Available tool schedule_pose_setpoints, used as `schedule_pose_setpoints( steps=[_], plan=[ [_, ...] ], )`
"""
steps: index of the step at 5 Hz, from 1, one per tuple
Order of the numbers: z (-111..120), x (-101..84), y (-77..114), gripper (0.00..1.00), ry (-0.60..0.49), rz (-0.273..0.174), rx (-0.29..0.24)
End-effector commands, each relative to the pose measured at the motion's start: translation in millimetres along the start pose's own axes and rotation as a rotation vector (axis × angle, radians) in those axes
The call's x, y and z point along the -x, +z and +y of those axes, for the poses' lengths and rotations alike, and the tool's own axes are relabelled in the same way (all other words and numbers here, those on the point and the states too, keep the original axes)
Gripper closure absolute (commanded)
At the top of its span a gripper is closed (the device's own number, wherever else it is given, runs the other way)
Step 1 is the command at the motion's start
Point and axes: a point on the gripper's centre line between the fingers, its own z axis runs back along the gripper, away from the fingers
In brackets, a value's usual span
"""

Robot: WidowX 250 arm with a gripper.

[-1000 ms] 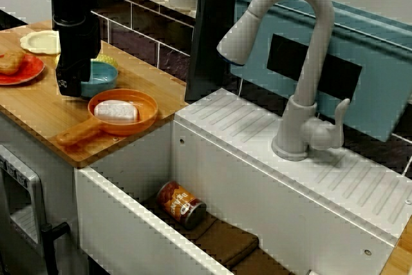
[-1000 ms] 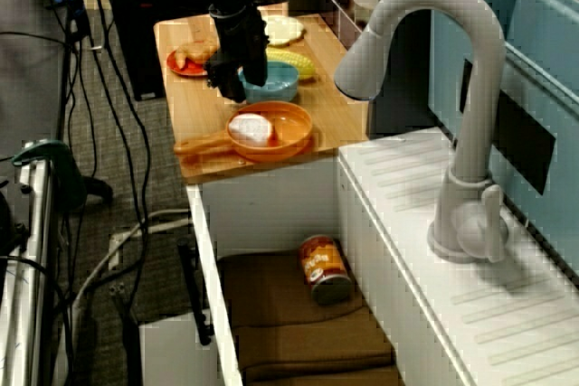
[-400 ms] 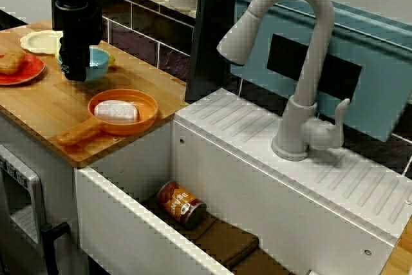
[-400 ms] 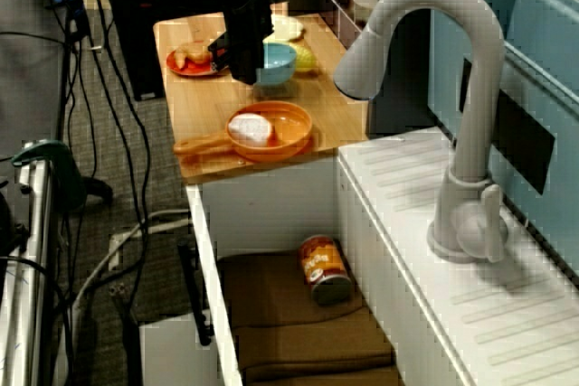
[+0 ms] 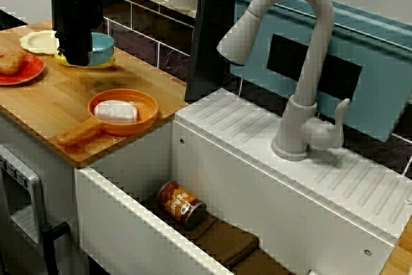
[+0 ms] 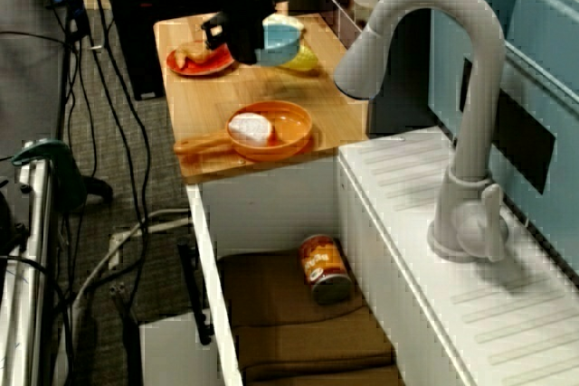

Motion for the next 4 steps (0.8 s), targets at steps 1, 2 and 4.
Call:
schedule_pose_setpoints(
  steps=[1,2,4],
  plan=[
    [3,-8.5,33.7,1.00,-0.132,-0.010,-0.082],
    [-8,-20.0,39.2,1.00,-0.280,-0.023,-0.061],
    [-25,-28.1,50.7,1.00,-0.412,-0.073,-0.032]
  ],
)
